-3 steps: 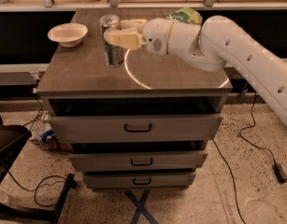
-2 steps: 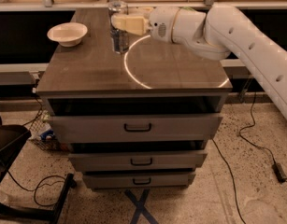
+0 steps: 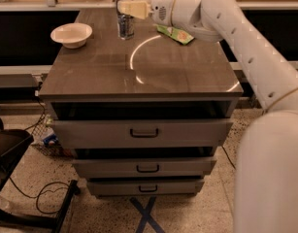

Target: Move redbull can near paper bowl

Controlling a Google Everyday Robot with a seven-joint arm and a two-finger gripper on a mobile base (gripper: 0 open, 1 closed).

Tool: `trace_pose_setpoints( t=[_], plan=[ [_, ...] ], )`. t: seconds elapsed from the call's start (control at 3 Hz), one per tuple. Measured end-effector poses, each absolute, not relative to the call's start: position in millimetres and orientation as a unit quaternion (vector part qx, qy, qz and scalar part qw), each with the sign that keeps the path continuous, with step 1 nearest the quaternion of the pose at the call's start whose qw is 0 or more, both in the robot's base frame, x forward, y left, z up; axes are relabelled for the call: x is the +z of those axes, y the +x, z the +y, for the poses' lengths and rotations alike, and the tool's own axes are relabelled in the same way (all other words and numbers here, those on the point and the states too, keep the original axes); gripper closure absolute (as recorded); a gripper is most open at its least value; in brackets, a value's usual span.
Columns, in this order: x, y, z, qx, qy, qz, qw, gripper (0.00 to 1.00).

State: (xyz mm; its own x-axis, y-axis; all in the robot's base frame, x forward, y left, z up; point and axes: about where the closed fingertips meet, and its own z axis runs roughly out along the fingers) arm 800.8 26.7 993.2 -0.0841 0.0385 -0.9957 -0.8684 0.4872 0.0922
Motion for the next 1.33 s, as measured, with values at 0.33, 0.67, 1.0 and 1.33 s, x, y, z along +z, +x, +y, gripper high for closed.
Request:
trace_pose_setpoints(
  t=[0.33,0.67,1.0,1.33],
  plan=[
    [986.5,859.3,46.4,0.355,-0.341,0.631,0.600,1.00],
    [995.4,889.4,55.3,0.344,-0.330,0.620,0.624,1.00],
    [998.6,908.7,70.8,0.339,-0.318,0.610,0.642,1.00],
    [988.0,925.2,82.4,0.315,-0.308,0.619,0.650,1.00]
  ],
)
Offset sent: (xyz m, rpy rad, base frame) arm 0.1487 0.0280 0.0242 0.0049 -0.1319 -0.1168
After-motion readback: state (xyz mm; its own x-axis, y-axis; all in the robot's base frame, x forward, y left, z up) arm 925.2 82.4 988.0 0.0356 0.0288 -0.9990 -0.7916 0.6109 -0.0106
